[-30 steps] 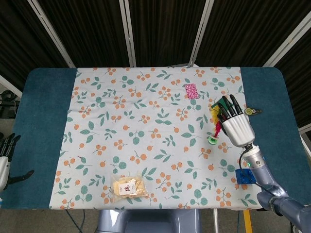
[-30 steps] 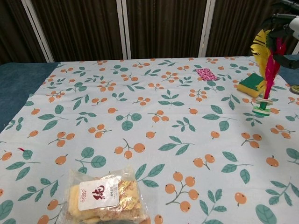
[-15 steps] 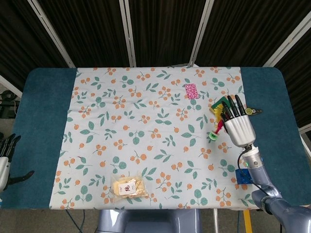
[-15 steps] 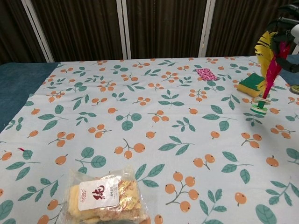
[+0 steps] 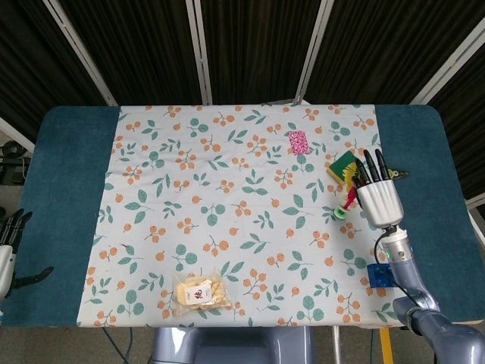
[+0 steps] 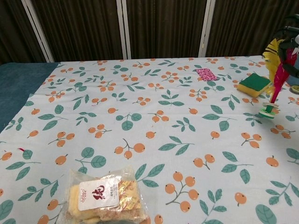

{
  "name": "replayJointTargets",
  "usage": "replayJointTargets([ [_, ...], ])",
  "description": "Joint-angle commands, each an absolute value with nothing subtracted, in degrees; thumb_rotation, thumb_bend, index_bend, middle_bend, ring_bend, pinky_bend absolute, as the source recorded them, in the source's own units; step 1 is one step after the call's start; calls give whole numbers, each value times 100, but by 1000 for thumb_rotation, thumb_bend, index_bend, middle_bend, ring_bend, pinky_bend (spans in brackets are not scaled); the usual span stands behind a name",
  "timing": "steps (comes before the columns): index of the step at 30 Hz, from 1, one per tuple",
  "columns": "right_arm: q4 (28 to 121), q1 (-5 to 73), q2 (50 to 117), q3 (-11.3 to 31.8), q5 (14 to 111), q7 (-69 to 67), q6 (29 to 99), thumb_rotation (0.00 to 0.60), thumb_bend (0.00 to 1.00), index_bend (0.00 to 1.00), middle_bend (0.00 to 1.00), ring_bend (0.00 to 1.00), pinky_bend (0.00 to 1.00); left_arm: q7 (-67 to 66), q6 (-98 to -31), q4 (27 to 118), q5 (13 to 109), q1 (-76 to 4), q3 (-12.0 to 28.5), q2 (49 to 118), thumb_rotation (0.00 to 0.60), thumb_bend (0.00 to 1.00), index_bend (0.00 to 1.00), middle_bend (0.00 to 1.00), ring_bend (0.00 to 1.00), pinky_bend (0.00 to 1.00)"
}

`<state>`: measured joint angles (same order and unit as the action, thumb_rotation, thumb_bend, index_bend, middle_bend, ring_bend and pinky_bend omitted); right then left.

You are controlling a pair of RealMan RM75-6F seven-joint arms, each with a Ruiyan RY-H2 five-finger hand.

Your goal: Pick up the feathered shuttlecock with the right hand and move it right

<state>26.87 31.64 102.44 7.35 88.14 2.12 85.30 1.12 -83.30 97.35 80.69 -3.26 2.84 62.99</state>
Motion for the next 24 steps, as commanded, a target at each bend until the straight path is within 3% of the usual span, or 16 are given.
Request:
replayJointTargets([
  [1, 2613, 3134, 10277, 728, 8789, 173, 8501, 600, 399, 627, 189, 0, 0, 108, -8329, 9735, 8069, -326, 283, 6301, 600, 114, 0, 0, 0, 0],
  [19, 2529, 2930, 10310, 545, 8864, 87, 8596, 600, 393, 623, 188, 0, 0, 141, -8354, 9757, 8096, -309, 273, 6297, 600, 113, 0, 0, 0, 0],
  [24, 2642, 2859, 10241, 454, 8942, 96, 8662, 600, 362, 529, 146, 0, 0, 178, -8354, 9756, 8107, -307, 273, 6288, 600, 113, 0, 0, 0, 0],
])
